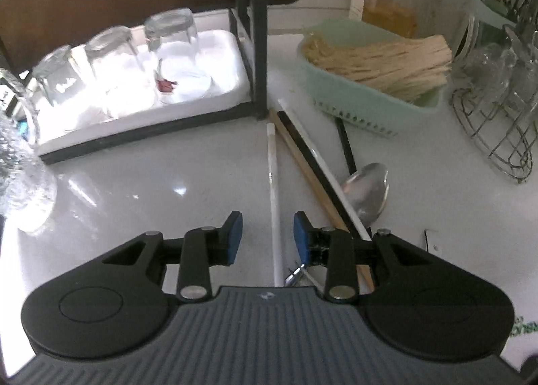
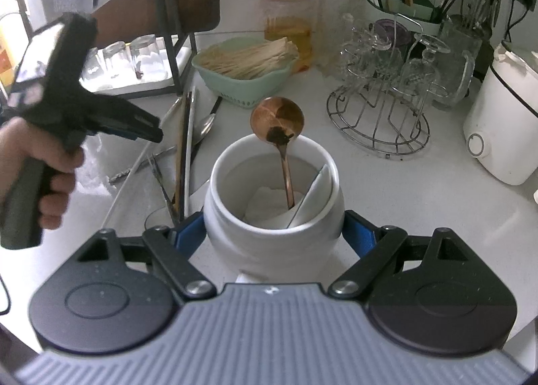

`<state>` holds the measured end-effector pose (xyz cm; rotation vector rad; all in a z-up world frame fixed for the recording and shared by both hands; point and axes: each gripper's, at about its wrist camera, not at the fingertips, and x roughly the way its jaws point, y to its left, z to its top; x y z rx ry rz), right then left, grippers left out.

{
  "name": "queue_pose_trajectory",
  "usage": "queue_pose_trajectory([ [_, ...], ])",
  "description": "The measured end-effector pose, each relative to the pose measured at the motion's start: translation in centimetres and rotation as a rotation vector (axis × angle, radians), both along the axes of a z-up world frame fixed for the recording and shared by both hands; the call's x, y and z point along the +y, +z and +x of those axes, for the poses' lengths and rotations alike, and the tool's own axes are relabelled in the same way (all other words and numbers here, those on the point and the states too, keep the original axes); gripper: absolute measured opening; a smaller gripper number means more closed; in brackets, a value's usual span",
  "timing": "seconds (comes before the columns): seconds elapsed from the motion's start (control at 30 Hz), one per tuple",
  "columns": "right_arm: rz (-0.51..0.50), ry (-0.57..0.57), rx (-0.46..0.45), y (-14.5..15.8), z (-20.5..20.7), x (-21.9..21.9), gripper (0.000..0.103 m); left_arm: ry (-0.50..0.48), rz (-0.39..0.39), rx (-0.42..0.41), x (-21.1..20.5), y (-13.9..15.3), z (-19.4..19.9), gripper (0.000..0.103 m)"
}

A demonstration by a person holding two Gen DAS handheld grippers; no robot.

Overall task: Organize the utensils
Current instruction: 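Move the left tool back toward the chopsticks and metal spoons, then grasp the white chopstick with the left tool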

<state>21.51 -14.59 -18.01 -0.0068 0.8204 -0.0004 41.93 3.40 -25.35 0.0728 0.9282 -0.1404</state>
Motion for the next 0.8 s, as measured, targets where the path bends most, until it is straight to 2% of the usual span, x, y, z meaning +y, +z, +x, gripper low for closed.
queue_pose_trajectory([
  [0.1, 0.001, -0.005, -0.002, 0.0, 0.0, 0.0, 0.089, -0.015, 0.022, -0.029, -0.5, -0.2, 0.7, 0.038],
  [0.43, 0.002, -0.015, -0.005, 0.0, -0.1, 0.0, 0.089, 0.0, -0.005, -0.034, -0.5, -0.2, 4.1, 0.036],
  [0.63, -0.003, -0.013, 0.009, 0.1, 0.2, 0.1, 0.089, 0.006, -0.001, -0.014, -0.6, 0.1, 6.4, 0.025],
  [0.8, -0.002, -0.003, 0.021, 0.2, 0.5, 0.0, 0.089, -0.004, 0.01, -0.004, -1.3, 0.2, 7.0, 0.008],
])
